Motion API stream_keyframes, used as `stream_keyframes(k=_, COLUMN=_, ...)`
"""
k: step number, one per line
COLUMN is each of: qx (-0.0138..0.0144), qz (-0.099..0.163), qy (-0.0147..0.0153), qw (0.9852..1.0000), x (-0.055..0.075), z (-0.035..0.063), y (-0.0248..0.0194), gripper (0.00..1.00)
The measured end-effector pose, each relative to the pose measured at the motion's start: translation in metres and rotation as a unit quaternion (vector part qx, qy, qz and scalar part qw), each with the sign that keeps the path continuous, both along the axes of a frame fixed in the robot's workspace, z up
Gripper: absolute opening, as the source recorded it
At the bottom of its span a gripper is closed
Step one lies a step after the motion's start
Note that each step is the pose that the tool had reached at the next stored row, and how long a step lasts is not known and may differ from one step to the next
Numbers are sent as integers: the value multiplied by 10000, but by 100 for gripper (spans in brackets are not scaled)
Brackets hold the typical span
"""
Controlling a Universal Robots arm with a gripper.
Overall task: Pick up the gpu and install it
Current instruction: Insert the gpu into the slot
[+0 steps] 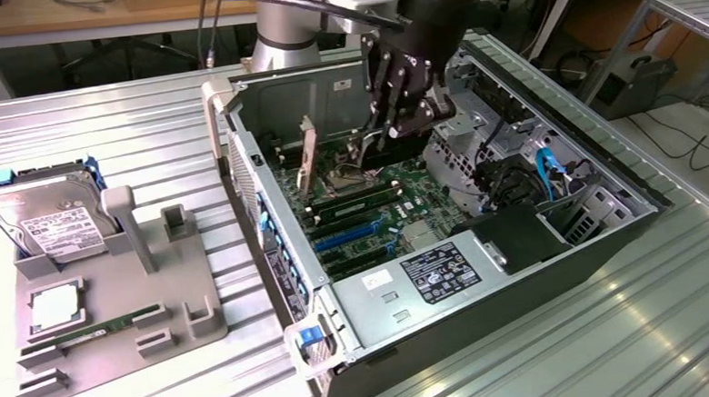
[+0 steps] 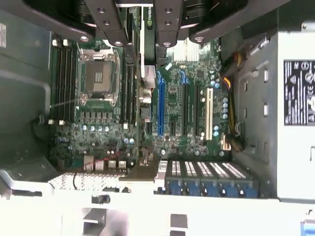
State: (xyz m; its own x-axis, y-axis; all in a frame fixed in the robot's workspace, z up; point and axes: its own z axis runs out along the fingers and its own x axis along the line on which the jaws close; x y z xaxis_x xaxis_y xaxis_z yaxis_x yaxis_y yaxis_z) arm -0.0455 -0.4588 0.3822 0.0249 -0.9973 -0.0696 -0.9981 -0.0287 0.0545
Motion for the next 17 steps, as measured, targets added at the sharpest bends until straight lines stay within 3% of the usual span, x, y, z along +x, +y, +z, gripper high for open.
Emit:
stream_keyframes(k=1, qx=0, qz=-1, qy=-213, qw=9998, x=-138, z=-64, y=-13, gripper=26)
stream_keyframes(k=2, qx=-7, qz=-284, qy=-216, qw=9994, x=-159, z=-256, y=-19, gripper=26)
stream_keyframes(k=3, qx=-11, qz=-225, qy=-210, qw=9995, x=-159, z=-365, y=-26, gripper=26)
stream_keyframes(k=4, qx=-6, qz=60, qy=-179, qw=9998, x=-164, z=-449, y=-33, gripper=26)
stream_keyframes(k=5, qx=-24, qz=71, qy=-178, qw=9998, x=-251, z=-621, y=-33, gripper=26)
stream_keyframes(k=6, qx=-42, qz=67, qy=-52, qw=10000, x=-237, z=-730, y=-33, gripper=26)
stream_keyframes(k=7, qx=-54, qz=51, qy=107, qw=9999, x=-195, z=-846, y=-33, gripper=26)
stream_keyframes(k=13, qx=-58, qz=-7, qy=95, qw=9999, x=-184, z=-926, y=-33, gripper=26)
stream_keyframes(k=17, qx=-67, qz=-72, qy=71, qw=9999, x=-184, z=-963, y=-33, gripper=26)
